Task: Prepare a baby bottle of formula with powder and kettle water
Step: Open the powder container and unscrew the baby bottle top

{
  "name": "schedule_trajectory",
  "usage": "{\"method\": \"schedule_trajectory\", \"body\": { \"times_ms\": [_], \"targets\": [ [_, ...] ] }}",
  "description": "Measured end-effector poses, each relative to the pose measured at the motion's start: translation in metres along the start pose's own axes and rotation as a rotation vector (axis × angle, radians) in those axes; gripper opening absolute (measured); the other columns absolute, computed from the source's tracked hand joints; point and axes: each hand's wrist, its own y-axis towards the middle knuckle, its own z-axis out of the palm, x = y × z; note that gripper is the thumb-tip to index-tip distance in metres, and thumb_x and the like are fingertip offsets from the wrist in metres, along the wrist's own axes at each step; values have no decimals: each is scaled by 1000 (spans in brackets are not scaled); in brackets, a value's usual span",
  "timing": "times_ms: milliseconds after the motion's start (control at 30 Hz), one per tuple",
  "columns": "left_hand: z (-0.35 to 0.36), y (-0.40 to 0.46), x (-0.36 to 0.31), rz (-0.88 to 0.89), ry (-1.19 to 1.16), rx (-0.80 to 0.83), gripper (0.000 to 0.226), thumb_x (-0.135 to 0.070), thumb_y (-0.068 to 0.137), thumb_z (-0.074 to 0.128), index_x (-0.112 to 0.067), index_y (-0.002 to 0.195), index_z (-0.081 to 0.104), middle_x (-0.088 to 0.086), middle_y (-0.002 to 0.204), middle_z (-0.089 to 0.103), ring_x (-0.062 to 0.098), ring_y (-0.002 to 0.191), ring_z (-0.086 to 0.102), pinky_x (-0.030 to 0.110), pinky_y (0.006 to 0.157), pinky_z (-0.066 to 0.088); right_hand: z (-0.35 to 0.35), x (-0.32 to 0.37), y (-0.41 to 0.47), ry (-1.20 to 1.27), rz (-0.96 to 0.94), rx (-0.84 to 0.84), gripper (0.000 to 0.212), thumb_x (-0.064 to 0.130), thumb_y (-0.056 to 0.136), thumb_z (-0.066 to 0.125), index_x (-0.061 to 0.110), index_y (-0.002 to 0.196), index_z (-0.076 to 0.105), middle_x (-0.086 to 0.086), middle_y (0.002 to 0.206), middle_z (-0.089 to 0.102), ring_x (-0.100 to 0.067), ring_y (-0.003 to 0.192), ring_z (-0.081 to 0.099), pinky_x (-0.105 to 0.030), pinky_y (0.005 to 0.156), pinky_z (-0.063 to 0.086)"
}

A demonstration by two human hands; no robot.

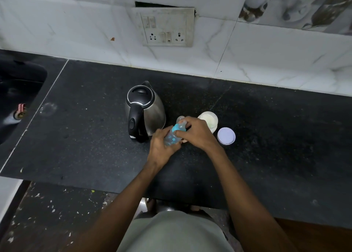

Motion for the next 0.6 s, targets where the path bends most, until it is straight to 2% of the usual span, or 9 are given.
{"method": "schedule_trajectory", "body": {
  "times_ms": [67,167,233,333,400,467,533,600],
  "targets": [
    [4,-5,-3,8,6,-25,61,-29,80,88,-21,135,64,-7,113,61,12,105,61,17,86,48,-2,3,-6,164,70,6,28,16,83,83,9,108,72,-5,90,76,-17,76,78,-30,69,65],
    [5,-8,-10,35,36,-24,50,-28,85,87,-16,129,66,-5,111,62,9,99,61,12,81,46,-4,7,-13,292,146,24,33,14,86,84,3,112,68,-11,89,76,-22,72,79,-35,66,67],
    [1,-7,-9,109,100,-14,36,-25,87,85,-15,118,69,-3,101,63,13,90,62,23,75,50,-9,7,-14,315,175,95,35,15,87,83,4,115,66,-14,89,77,-26,75,79,-32,65,66],
    [-4,-4,-7,202,226,16,35,-22,84,84,-13,114,70,1,98,64,17,87,61,40,77,53,-20,6,-12,267,186,258,36,27,84,87,10,109,69,-17,93,78,-28,80,80,-34,71,66],
    [-6,-2,-9,228,248,30,35,-21,83,84,-12,113,70,2,97,65,18,87,61,43,78,53,-22,6,-9,176,145,286,39,36,82,88,8,104,72,-13,90,80,-24,77,80,-35,75,66],
    [-10,1,-16,185,192,77,35,-24,82,86,-15,113,72,0,96,67,17,86,64,40,75,54,-24,5,-6,8,45,223,34,37,82,87,9,100,78,-6,84,80,-17,71,78,-30,74,63],
    [-15,3,-19,96,93,149,40,-27,78,92,-17,112,75,-4,95,72,12,85,70,33,74,57,-28,6,-7,-105,-108,201,27,24,80,89,13,103,81,1,91,77,-6,76,71,-26,73,54],
    [-19,3,-18,-11,-32,192,47,-26,73,96,-15,115,77,-4,97,78,9,88,74,30,78,61,-31,6,-5,-140,-271,263,38,9,75,88,16,112,80,1,106,72,-5,89,66,-18,78,51]
  ]
}}
